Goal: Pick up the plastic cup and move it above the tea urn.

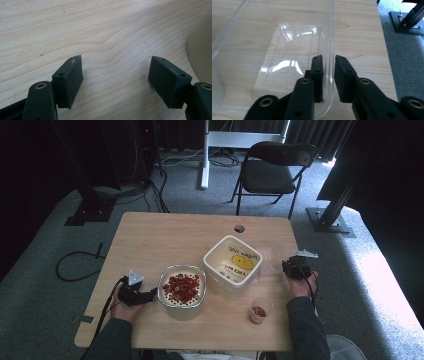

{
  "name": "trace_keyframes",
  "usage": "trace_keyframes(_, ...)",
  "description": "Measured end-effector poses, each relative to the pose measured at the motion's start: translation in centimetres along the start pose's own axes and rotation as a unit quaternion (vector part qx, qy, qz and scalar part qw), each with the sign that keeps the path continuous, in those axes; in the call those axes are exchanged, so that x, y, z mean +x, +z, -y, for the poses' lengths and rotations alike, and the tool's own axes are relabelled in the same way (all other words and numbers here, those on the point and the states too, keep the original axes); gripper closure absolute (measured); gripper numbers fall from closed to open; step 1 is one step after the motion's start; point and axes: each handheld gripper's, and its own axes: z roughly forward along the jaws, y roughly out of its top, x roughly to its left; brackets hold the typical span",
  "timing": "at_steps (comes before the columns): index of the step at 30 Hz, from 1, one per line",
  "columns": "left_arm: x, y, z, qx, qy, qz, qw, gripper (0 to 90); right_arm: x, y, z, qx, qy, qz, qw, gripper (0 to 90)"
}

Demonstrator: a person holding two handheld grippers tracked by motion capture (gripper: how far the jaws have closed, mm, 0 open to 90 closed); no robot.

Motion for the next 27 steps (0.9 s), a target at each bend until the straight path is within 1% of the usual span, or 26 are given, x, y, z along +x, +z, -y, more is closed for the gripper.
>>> trace_keyframes(2,0.0,0.0,0.0,0.0,0.0,0.0,1.0,28.4,-0.2,-0.2,0.0,-0.003,0.004,0.005,1.0,77.1)
trace_keyframes(4,0.0,0.0,0.0,0.0,0.0,0.0,1.0,28.4,-0.4,-0.3,0.1,0.0,0.007,0.0,1.0,72.2)
trace_keyframes(6,0.0,0.0,0.0,0.0,0.0,0.0,1.0,28.4,-0.5,-0.5,0.2,0.011,0.007,0.0,0.9999,69.5)
trace_keyframes(9,0.0,0.0,0.0,0.0,0.0,0.0,1.0,28.4,-0.6,-0.6,0.4,0.011,0.01,-0.007,0.9999,68.4)
trace_keyframes(10,0.0,0.0,0.0,0.0,0.0,0.0,1.0,28.4,-0.9,-0.8,0.8,0.01,0.015,-0.01,0.9998,68.1)
trace_keyframes(11,0.0,0.0,0.0,0.0,0.0,0.0,1.0,28.4,-1.1,-0.9,0.9,0.008,0.018,-0.01,0.9998,71.4)
trace_keyframes(12,0.0,0.0,0.0,0.0,0.0,0.0,1.0,28.4,-1.3,-1.0,1.0,0.006,0.018,-0.008,0.9998,76.2)
trace_keyframes(13,0.0,0.0,0.0,0.0,0.0,0.0,1.0,28.4,-1.6,-1.1,1.1,0.004,0.016,-0.008,0.9998,78.9)
trace_keyframes(16,0.0,0.0,0.0,0.0,0.0,0.0,1.0,28.4,-2.4,-1.2,1.1,0.004,0.022,-0.013,0.9997,81.1)
trace_keyframes(18,0.0,0.0,0.0,0.0,0.0,0.0,1.0,28.3,-2.6,-1.3,1.2,0.003,0.024,-0.011,0.9996,81.4)
trace_keyframes(23,0.0,0.0,0.0,-0.001,-0.001,0.0,1.0,28.4,-3.3,-2.2,1.0,-0.022,0.042,-0.013,0.9988,83.6)
trace_keyframes(27,0.0,0.0,0.0,-0.001,0.0,0.0,1.0,28.3,-3.7,-3.1,0.7,-0.037,0.048,-0.014,0.9981,85.0)
